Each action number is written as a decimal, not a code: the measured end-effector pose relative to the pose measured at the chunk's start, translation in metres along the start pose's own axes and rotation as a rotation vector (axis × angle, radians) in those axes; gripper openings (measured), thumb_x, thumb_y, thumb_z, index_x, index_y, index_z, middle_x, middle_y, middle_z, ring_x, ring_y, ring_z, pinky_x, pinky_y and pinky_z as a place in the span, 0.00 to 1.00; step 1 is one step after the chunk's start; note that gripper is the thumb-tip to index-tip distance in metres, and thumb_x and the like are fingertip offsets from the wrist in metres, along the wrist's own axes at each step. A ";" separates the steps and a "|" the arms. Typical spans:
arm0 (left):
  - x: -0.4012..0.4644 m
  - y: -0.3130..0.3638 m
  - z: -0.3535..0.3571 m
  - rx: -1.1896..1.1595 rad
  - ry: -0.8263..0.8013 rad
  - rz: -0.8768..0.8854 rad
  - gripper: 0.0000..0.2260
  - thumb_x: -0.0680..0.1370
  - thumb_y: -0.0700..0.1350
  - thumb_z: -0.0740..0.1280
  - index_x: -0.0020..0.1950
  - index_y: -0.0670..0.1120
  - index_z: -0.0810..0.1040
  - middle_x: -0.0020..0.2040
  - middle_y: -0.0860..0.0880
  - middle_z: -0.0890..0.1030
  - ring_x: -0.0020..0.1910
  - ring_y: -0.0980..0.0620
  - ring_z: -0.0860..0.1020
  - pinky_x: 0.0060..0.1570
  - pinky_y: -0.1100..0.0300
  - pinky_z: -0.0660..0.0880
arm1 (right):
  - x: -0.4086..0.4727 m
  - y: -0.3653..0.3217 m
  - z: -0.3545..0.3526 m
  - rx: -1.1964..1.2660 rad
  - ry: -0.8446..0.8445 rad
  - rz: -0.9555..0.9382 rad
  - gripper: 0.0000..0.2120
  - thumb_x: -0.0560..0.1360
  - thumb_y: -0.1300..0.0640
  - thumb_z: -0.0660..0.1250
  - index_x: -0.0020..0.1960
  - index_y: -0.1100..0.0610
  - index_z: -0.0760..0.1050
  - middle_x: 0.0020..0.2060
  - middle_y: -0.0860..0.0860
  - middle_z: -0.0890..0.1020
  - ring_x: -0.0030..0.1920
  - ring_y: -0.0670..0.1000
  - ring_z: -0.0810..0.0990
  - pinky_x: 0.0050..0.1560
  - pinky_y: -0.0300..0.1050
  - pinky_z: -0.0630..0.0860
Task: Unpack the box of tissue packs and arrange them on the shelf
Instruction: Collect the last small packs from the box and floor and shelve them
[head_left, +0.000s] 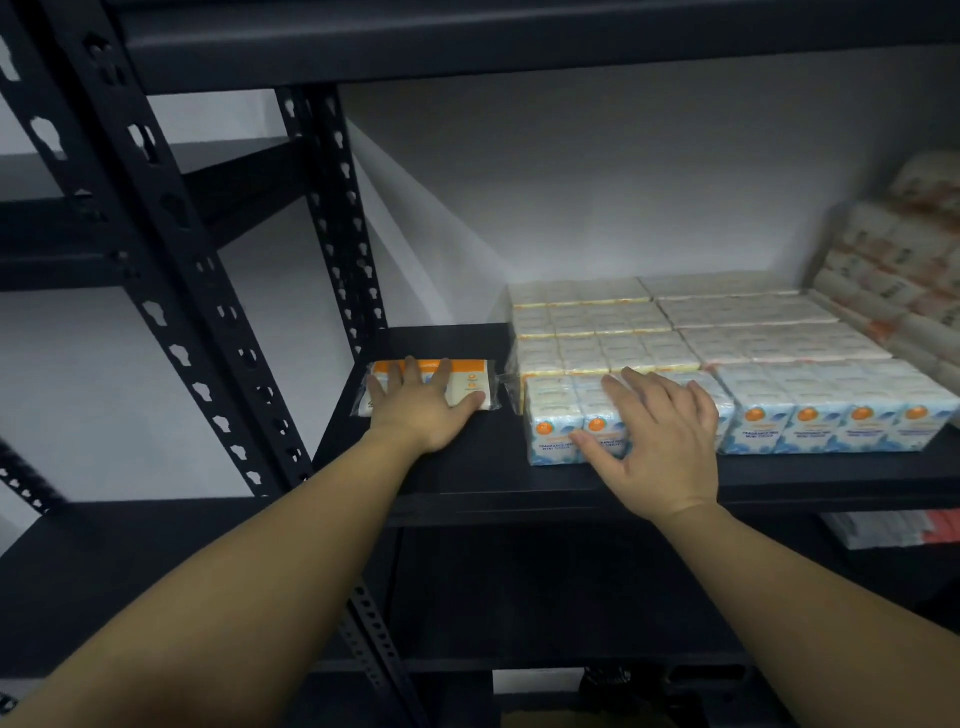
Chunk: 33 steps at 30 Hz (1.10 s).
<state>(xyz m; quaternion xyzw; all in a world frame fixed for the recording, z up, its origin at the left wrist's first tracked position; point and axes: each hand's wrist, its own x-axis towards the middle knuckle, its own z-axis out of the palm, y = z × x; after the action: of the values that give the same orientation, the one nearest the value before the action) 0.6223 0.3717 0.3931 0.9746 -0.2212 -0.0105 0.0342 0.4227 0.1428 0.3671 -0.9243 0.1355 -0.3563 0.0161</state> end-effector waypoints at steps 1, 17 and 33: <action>0.008 0.001 -0.001 -0.010 -0.002 0.000 0.40 0.77 0.77 0.44 0.85 0.59 0.48 0.85 0.41 0.48 0.83 0.37 0.44 0.77 0.30 0.39 | 0.000 0.000 0.000 -0.001 -0.005 0.000 0.34 0.77 0.29 0.58 0.72 0.51 0.75 0.71 0.52 0.76 0.71 0.57 0.71 0.77 0.62 0.57; 0.106 0.011 -0.014 -0.052 -0.063 -0.013 0.42 0.75 0.77 0.46 0.85 0.58 0.51 0.84 0.40 0.51 0.83 0.36 0.48 0.77 0.30 0.42 | 0.000 0.002 0.003 -0.010 0.008 -0.020 0.34 0.76 0.30 0.61 0.71 0.52 0.76 0.70 0.52 0.76 0.71 0.58 0.73 0.76 0.62 0.58; 0.096 -0.014 0.007 -0.031 0.056 0.080 0.36 0.81 0.71 0.48 0.84 0.53 0.56 0.84 0.42 0.56 0.83 0.38 0.52 0.79 0.33 0.47 | -0.001 0.001 0.003 -0.013 0.010 -0.018 0.34 0.76 0.30 0.61 0.71 0.53 0.76 0.70 0.53 0.77 0.70 0.58 0.73 0.75 0.62 0.58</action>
<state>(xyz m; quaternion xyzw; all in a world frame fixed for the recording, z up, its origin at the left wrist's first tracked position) 0.7151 0.3426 0.3849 0.9642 -0.2586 0.0147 0.0559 0.4237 0.1417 0.3644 -0.9239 0.1295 -0.3600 0.0062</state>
